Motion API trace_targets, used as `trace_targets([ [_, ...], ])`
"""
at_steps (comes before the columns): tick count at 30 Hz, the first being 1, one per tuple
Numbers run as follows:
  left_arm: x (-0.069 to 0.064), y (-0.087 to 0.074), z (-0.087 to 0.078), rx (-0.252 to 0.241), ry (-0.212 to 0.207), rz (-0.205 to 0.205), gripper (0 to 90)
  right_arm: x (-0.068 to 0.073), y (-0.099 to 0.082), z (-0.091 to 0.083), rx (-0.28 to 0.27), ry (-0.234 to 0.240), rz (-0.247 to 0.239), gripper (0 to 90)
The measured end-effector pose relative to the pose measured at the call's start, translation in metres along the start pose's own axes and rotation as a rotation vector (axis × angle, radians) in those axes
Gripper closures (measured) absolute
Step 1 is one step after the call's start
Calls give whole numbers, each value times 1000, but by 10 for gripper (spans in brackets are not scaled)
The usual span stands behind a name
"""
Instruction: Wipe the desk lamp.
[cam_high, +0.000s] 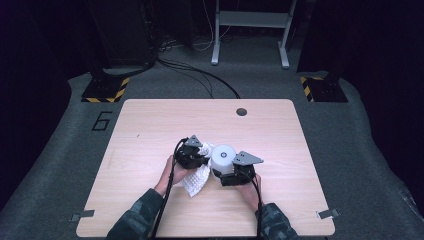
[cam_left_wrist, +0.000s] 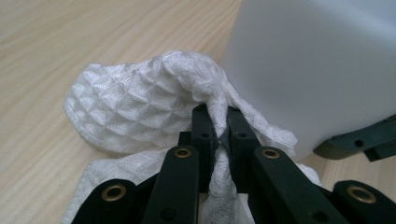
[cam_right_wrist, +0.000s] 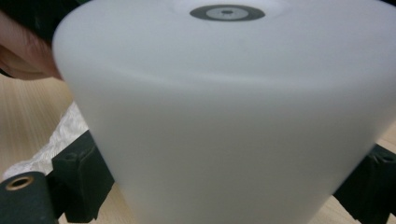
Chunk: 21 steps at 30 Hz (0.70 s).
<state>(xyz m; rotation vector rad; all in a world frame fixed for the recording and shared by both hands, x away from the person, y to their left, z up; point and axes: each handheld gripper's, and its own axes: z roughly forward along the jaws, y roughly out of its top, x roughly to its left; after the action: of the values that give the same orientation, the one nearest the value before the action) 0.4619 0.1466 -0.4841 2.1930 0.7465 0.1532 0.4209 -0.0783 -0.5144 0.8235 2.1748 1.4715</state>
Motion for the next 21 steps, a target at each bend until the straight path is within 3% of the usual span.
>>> trace_targets([
  [8,0,-11,11,24,9,-10,844,0,0,0,-1,-4,7,80],
  [11,-1,-15,14,47,19,5,844,1,0,0,-1,-4,8,80],
  [21,-3,-17,15,34,22,-20,846,0,0,0,-1,-4,8,80],
])
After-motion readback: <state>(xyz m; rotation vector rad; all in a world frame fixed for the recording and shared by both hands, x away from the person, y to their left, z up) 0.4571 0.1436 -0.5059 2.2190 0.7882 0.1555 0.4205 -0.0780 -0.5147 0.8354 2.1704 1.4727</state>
